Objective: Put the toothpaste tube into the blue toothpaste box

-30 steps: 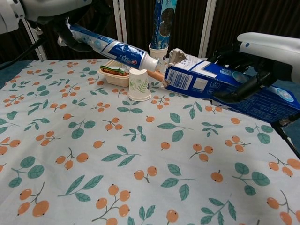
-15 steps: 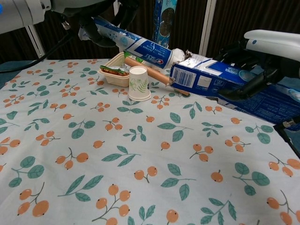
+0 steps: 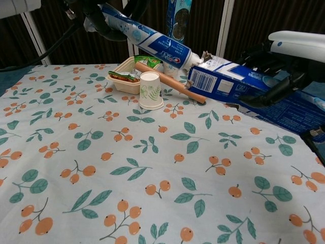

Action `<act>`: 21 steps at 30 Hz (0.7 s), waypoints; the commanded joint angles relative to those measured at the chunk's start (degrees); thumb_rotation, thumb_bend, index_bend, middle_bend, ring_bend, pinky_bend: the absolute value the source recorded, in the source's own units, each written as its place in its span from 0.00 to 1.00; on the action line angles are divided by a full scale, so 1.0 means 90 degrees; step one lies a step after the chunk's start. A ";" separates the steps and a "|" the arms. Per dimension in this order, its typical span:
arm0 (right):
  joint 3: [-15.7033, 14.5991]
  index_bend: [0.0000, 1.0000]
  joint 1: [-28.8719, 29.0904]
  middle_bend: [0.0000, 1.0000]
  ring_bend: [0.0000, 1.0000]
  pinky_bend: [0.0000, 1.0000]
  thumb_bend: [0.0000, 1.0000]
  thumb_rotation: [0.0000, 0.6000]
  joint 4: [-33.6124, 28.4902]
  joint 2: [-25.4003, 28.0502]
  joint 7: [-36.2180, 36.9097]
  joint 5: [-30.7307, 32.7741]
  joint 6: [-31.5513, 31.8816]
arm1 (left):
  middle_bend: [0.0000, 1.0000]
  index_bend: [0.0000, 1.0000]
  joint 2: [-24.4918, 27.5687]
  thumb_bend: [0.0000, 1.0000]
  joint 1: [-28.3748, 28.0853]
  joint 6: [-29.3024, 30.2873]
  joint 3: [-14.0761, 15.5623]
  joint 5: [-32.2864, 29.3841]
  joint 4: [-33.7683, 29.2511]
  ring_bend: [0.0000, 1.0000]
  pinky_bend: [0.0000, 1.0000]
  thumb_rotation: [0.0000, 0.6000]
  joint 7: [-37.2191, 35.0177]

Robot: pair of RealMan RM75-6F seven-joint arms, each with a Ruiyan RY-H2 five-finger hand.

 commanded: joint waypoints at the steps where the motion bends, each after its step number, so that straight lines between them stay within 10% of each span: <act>1: -0.0007 0.36 0.0003 0.47 0.43 0.34 0.36 1.00 -0.0017 -0.0001 -0.0021 -0.0003 0.0013 | 0.75 0.73 0.0084 0.44 0.0015 0.0036 0.0030 0.0023 -0.0041 0.69 0.74 1.00 -0.0046; 21: -0.0004 0.36 -0.0017 0.47 0.43 0.34 0.36 1.00 -0.0120 -0.0021 0.0065 -0.0046 0.0088 | 0.75 0.73 -0.0057 0.44 -0.0054 0.0046 0.0318 0.0347 0.0068 0.70 0.74 1.00 -0.0633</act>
